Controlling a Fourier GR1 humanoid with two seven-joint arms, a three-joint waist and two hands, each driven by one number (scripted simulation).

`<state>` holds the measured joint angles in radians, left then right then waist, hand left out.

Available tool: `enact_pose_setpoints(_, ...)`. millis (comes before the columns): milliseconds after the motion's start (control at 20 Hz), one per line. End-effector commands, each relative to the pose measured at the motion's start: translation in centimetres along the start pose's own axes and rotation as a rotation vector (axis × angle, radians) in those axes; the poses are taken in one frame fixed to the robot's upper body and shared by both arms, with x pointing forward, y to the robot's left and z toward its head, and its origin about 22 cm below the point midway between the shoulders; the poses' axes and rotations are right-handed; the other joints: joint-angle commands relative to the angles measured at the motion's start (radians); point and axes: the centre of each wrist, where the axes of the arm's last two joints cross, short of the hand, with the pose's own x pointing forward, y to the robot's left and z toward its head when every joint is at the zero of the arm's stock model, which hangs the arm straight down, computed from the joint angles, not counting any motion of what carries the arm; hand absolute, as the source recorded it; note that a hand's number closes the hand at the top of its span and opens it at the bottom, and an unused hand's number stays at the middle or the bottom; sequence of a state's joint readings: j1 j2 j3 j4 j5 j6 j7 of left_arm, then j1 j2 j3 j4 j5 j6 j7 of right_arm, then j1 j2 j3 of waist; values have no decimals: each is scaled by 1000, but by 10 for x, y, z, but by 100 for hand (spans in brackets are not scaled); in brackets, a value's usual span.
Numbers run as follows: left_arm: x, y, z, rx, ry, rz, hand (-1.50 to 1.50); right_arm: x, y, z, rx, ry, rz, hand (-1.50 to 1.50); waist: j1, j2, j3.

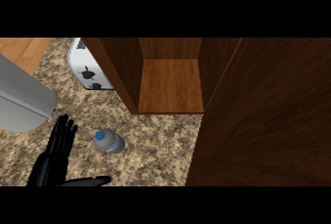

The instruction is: Pick up the bottled water, place it into the cabinet and close the cabinet

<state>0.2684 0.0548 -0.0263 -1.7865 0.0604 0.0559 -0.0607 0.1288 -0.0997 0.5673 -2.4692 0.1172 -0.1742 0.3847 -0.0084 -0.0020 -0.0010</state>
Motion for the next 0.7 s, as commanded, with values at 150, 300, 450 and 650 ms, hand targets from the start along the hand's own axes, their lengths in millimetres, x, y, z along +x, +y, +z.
enact_pose_setpoints(150,-49,24,-9,3,57,33,-150,20,-8,7,-52,-53,101,-150,2,1,0)
enact_pose_setpoints(300,-84,7,10,6,70,51,-150,22,-7,18,-17,-33,102,-150,-2,0,0)
enact_pose_setpoints(450,-96,-10,-10,-19,52,26,-150,10,-6,-6,-47,-50,109,-150,3,2,0)
enact_pose_setpoints(650,-113,14,-16,7,45,54,-150,32,-5,9,-45,-46,88,-150,2,1,0)
